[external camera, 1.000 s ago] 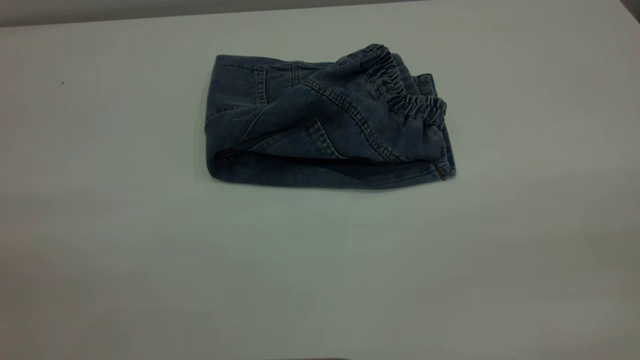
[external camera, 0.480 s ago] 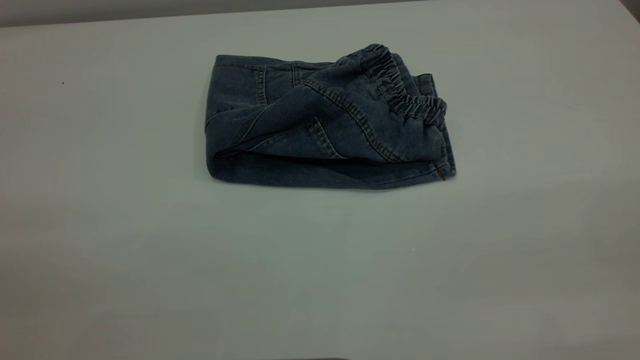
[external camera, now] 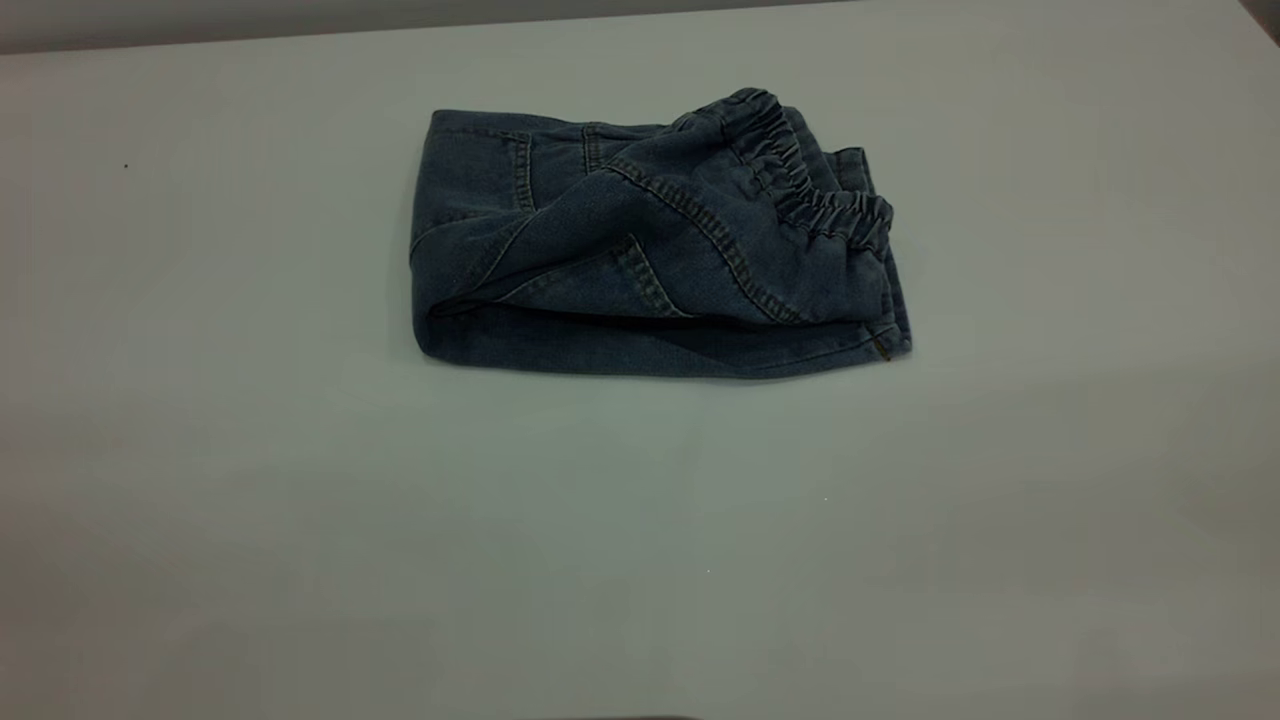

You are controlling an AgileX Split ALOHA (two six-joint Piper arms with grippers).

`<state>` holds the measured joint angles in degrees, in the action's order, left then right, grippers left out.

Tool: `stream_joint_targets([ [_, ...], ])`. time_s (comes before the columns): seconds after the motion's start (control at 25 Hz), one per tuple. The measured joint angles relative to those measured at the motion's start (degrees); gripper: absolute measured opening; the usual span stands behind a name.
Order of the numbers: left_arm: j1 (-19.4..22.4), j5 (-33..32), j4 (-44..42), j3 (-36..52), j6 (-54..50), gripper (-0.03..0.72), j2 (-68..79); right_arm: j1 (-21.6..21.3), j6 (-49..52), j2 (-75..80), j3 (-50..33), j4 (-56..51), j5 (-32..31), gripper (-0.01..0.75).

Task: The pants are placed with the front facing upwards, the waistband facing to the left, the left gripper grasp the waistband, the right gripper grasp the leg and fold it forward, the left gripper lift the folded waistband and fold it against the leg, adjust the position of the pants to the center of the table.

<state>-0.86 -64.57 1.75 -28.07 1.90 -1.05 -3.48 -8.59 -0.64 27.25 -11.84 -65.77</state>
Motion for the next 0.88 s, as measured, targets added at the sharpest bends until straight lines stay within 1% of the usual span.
stream_joint_targets([
  [0.16,0.00,-0.04,0.00,0.00,0.00,0.496,0.00,0.00,0.29,0.00,0.00,1.34,0.00,0.463],
  [0.52,0.00,-0.04,0.00,0.00,0.00,0.496,0.00,0.00,8.59,0.00,0.00,9.33,0.40,0.463],
  [0.88,0.00,-0.04,0.00,0.00,0.00,0.496,0.00,0.00,9.45,0.00,0.00,9.58,0.44,0.463],
])
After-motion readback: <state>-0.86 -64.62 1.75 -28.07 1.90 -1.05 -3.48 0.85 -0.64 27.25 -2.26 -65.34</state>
